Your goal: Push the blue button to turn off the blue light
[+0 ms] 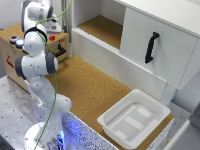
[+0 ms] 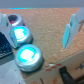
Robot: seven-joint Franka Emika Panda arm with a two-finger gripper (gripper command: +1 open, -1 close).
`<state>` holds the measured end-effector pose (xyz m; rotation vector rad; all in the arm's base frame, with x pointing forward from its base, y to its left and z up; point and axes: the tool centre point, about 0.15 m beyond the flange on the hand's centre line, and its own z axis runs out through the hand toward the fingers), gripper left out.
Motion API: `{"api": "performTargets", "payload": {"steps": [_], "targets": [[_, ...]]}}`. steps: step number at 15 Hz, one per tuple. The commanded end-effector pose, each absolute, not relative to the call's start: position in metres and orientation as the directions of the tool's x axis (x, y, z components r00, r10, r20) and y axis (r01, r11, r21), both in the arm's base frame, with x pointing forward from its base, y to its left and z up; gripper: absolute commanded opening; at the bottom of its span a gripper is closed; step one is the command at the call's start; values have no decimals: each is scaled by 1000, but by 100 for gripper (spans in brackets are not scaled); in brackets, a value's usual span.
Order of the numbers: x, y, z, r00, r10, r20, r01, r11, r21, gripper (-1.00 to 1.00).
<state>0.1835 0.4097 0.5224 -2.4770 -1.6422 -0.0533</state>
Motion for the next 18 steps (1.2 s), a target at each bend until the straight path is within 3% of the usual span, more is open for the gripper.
{"api": "performTargets", "payload": {"steps": [1, 5, 7, 8, 18], "targets": [[159, 481, 532, 390, 919, 57, 920, -387, -56, 100], [161, 515, 531, 382, 922, 60, 924, -380, -36, 100], [155, 530, 519, 340, 940, -13, 939, -339, 49, 100], [153, 534, 517, 328, 944, -20, 944, -327, 47, -100], [162, 555, 506, 299, 952, -65, 953, -295, 61, -100]]}}
